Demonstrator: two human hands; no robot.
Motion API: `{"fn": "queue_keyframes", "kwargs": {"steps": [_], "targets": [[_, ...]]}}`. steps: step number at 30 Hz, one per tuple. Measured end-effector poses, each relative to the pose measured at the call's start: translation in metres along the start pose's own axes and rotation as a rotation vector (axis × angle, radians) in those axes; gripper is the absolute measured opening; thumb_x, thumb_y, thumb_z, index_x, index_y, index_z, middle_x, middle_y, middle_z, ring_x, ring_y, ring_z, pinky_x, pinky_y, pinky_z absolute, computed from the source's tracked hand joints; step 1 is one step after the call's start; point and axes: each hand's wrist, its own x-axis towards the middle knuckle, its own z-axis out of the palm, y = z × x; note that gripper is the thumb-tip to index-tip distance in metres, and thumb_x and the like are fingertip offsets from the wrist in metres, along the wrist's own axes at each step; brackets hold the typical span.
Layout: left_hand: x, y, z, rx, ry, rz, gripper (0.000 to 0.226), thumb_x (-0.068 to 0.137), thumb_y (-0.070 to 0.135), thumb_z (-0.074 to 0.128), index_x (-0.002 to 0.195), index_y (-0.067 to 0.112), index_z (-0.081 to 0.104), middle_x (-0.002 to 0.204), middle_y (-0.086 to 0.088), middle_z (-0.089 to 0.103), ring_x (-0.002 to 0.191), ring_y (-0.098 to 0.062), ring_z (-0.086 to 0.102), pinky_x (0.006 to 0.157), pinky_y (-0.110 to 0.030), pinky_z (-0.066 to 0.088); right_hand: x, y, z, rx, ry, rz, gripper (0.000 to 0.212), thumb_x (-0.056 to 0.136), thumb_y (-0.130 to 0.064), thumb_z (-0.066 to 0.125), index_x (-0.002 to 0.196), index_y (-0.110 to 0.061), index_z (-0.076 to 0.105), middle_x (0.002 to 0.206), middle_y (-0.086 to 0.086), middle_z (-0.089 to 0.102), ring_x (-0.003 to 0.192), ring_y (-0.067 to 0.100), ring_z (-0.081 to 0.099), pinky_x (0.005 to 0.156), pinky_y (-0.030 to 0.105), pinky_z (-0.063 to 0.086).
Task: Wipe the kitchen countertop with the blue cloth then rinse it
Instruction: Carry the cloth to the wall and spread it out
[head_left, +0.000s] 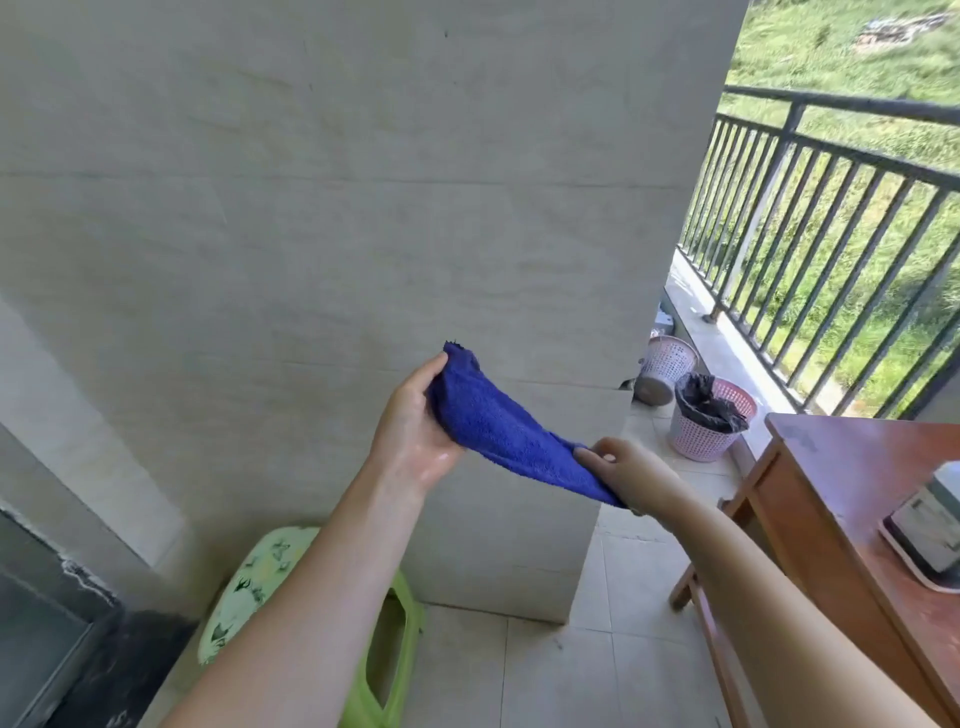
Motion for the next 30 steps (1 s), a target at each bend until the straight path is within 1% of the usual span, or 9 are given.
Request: {"fn": "queue_keyframes", "kwargs": {"steps": [4,6,9,12,14,18,23,27,30], "targets": [[0.031,0.012,0.022,0.087,-0.097,-0.096,0.015,0.092,0.024,0.051,0.088,0.014,0.061,0.078,0.001,0.064,0.073,-0.013,0.063,0.068,-0.023,0.052,0.032,-0.013,-0.014,-0.242,-0.179,-0.104,0.024,0.093,-0.033,0.049,0.111,-0.019,0.057,0.095,-0.001,0.066,0.08,0.016,0.058,0.063,0.02,0.044],[0.046,0.023,0.028,0.181,-0.162,-0.092,0.012,0.09,0.023,0.052,0.087,0.014,0.059,0.081,0.001,0.063,0.074,-0.013,0.062,0.068,-0.022,0.053,0.038,-0.038,-0.033,0.035,-0.123,-0.161,0.027,0.094,-0.033,0.05,0.112,-0.015,0.06,0.105,0.002,0.068,0.093,0.016,0.063,0.082,0.029,0.052],[0.07,0.039,0.033,0.373,-0.247,-0.017,0.015,0.091,0.018,0.052,0.077,0.016,0.054,0.077,-0.001,0.055,0.073,-0.015,0.054,0.068,-0.023,0.047,0.038,-0.088,-0.064,0.686,-0.197,-0.18,0.043,0.094,-0.043,0.045,0.1,-0.006,0.066,0.093,0.009,0.072,0.084,0.02,0.069,0.068,0.034,0.058],[0.092,0.059,0.037,0.495,-0.35,0.011,0.021,0.093,0.017,0.05,0.073,0.018,0.056,0.086,-0.008,0.053,0.083,-0.02,0.05,0.072,-0.027,0.041,0.052,-0.123,-0.072,0.667,-0.223,-0.267,0.043,0.092,-0.043,0.049,0.101,-0.003,0.064,0.093,0.009,0.073,0.083,0.021,0.071,0.067,0.033,0.058],[0.107,0.077,0.034,0.598,-0.401,0.023,0.022,0.094,0.019,0.049,0.073,0.02,0.056,0.087,-0.009,0.052,0.079,-0.019,0.05,0.063,-0.022,0.046,0.067,-0.141,-0.069,0.659,-0.171,-0.263,0.035,0.093,-0.034,0.053,0.099,0.0,0.06,0.096,0.013,0.072,0.083,0.022,0.071,0.068,0.033,0.059],[0.129,0.108,0.027,0.576,-0.386,0.101,0.023,0.095,0.015,0.047,0.072,0.016,0.047,0.066,0.001,0.053,0.056,-0.011,0.051,0.047,-0.019,0.044,0.096,-0.161,-0.062,0.765,0.064,-0.264,0.018,0.096,-0.014,0.049,0.082,-0.005,0.056,0.086,0.012,0.069,0.071,0.018,0.07,0.065,0.032,0.059],[0.16,0.142,0.009,0.061,0.022,0.314,0.022,0.093,0.009,0.044,0.072,0.013,0.047,0.057,-0.001,0.048,0.05,-0.011,0.047,0.054,-0.025,0.053,0.114,-0.158,-0.079,0.99,0.509,-0.203,0.025,0.094,-0.008,0.04,0.074,-0.008,0.055,0.066,0.004,0.055,0.055,0.016,0.059,0.05,0.028,0.052],[0.17,0.162,0.008,0.261,0.285,0.765,0.023,0.087,0.01,0.044,0.065,0.017,0.044,0.061,0.002,0.043,0.055,-0.011,0.042,0.059,-0.024,0.041,0.127,-0.155,-0.1,1.001,0.815,-0.285,0.026,0.09,-0.012,0.041,0.066,-0.015,0.049,0.062,0.004,0.045,0.058,0.017,0.048,0.051,0.027,0.047],[0.163,0.173,0.022,0.468,0.225,1.054,0.015,0.08,0.019,0.044,0.066,0.02,0.044,0.076,0.006,0.047,0.07,-0.01,0.044,0.065,-0.022,0.035,0.129,-0.167,-0.105,0.708,0.955,-0.391,0.02,0.083,-0.022,0.042,0.064,-0.017,0.043,0.074,0.001,0.046,0.064,0.006,0.048,0.066,0.024,0.043]]}}
